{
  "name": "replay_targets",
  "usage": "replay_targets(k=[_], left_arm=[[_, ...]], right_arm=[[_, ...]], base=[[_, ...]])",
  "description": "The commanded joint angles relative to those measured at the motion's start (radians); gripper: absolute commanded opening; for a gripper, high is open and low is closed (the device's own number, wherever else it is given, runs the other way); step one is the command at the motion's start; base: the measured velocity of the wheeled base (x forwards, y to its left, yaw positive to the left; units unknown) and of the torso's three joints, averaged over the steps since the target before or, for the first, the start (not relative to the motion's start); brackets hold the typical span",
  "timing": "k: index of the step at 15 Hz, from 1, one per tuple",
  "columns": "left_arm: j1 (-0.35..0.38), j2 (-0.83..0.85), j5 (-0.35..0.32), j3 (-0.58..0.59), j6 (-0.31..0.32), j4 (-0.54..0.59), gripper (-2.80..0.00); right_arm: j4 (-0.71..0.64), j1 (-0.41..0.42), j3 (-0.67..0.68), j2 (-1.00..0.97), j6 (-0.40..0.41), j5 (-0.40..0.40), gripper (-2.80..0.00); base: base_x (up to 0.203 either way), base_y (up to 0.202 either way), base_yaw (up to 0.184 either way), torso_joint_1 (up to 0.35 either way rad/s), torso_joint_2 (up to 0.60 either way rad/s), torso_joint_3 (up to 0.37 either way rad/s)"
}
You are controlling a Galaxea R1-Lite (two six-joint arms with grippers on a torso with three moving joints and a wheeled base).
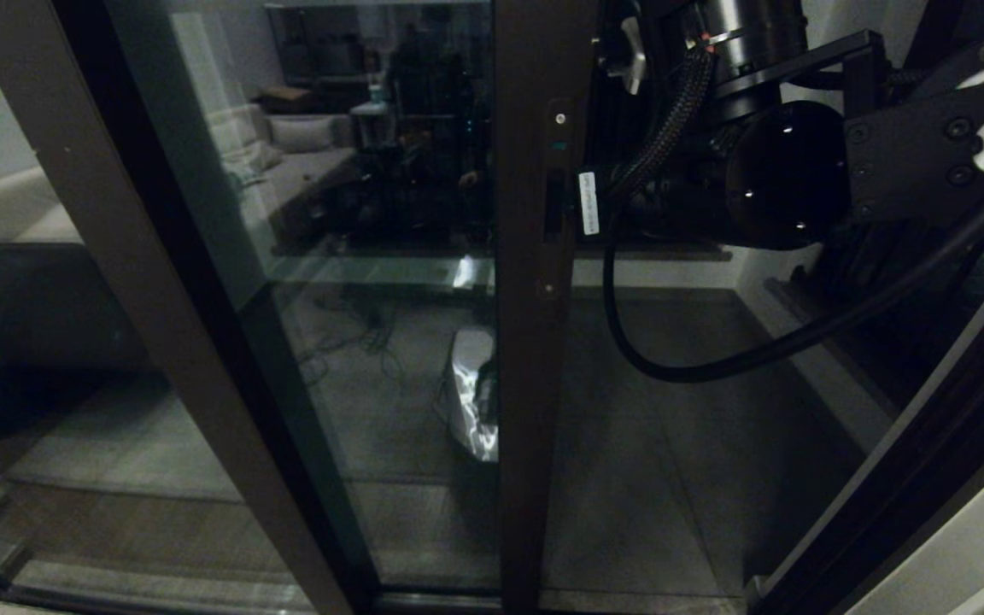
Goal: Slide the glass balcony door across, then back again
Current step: Close the slid door
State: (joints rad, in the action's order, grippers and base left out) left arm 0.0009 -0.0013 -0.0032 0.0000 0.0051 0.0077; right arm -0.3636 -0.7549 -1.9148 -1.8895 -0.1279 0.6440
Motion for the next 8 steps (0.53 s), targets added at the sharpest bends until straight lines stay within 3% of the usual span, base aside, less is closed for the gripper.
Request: replay_targets(k=[1,8], left_arm=[[0.001,0.000,0.000,0.002,0.001,0.000,-2.80],[0.001,0.000,0.000,0.002,0.000,0.000,-2.80]], right_arm=[[-0.001,0.005,-0.032,-0.030,-0.001,0.003,0.00],[0.032,0.005,-0.041,-0.064,0.027,0.003,0.00]], base=[[0.000,0.000,0.000,0.000,0.00,0.000],[0.000,0.000,0.000,0.000,0.00,0.000]])
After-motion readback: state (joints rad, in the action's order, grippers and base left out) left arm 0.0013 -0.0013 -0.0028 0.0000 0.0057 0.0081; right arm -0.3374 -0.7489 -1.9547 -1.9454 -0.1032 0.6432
